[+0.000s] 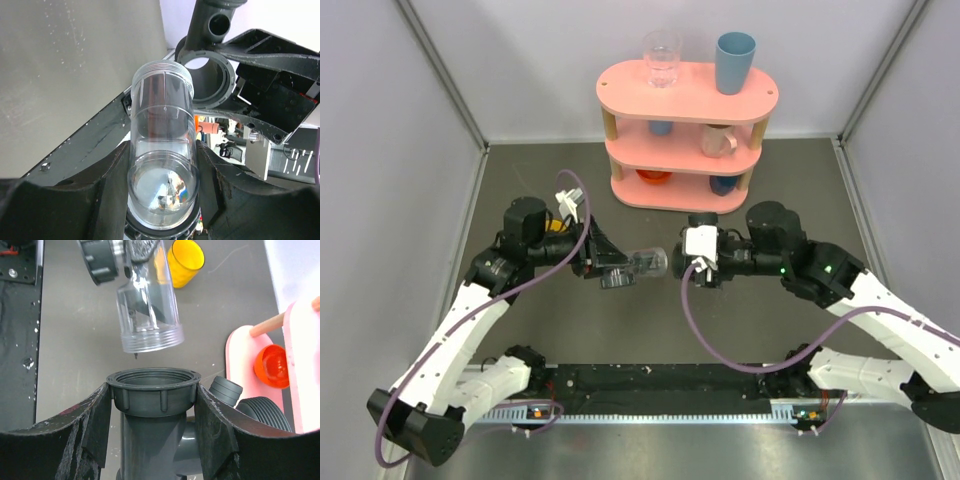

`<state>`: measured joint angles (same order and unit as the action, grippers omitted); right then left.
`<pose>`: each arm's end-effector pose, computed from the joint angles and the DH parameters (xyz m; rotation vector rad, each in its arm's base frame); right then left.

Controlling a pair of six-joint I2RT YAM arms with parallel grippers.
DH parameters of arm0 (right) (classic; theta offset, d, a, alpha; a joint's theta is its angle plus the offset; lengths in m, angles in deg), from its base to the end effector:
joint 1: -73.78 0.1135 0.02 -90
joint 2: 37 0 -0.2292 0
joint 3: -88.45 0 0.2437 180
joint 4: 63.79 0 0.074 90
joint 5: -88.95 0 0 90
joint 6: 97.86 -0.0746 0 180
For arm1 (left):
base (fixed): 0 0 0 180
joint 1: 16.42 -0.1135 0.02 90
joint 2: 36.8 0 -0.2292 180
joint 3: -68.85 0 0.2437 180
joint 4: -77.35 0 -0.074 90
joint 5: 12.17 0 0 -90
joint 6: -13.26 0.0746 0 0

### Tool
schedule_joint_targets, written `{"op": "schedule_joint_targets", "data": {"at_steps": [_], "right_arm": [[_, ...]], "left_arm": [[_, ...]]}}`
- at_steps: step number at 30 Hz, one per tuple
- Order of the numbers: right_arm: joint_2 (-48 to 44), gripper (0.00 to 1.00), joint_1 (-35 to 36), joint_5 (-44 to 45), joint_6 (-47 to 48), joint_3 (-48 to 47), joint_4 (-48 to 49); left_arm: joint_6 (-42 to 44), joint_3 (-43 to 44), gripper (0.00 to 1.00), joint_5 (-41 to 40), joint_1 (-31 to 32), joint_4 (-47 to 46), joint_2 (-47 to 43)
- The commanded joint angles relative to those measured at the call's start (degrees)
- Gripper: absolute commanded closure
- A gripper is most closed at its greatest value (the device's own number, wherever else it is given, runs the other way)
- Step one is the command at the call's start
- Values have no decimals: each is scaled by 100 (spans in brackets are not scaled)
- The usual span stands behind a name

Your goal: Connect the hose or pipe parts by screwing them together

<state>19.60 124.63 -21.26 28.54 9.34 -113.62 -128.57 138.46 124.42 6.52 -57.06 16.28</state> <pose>0.1359 0.2077 0.3321 -1.5702 1.3260 0.5177 0.1865 -0.1378 0.3052 -0.0093 2.3291 -1.5790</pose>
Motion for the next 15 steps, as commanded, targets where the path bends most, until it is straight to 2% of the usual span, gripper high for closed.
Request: {"op": "schedule_joint_targets", "data": {"at_steps": [1,6,15], "right_arm": [[-210,85,65,-413,-221,-378,24],[-333,87,118,-370,-432,-352,77],[-483,89,127,51,-319,-264,68]], "left_arm": [[-459,239,100,69,27,-672,-43],[-863,55,100,359,35,-1356,-35],[-1048,63,100,764,53,-1648,9]]}}
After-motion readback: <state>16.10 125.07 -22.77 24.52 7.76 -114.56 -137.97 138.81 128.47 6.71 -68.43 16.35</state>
